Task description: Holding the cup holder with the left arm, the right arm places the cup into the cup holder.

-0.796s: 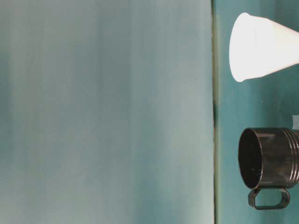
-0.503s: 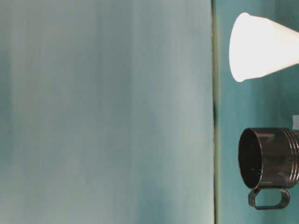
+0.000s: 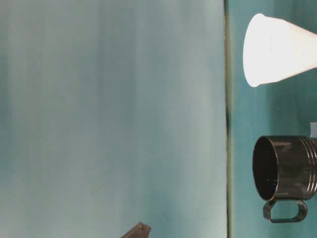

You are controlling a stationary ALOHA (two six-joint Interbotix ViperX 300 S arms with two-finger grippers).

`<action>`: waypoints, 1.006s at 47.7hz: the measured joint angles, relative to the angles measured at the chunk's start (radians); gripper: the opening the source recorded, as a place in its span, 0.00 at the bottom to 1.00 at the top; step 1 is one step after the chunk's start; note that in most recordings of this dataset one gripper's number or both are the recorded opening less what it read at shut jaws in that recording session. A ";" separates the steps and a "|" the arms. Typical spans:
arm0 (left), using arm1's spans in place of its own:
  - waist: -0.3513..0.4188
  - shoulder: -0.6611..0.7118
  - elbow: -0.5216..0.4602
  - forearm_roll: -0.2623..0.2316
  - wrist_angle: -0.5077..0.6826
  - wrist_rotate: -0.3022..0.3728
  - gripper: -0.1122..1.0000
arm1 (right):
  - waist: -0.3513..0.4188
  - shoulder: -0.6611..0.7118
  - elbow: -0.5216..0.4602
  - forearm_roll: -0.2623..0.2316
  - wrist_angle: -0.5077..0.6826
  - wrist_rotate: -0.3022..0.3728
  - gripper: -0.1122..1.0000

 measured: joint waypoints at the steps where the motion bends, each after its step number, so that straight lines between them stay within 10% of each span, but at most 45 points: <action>1: 0.003 0.005 -0.008 0.002 0.021 0.003 0.13 | -0.003 0.003 -0.005 0.000 0.009 0.000 0.12; 48: 0.034 0.161 -0.164 0.008 0.397 0.126 0.13 | -0.114 0.357 -0.235 -0.040 0.324 0.000 0.12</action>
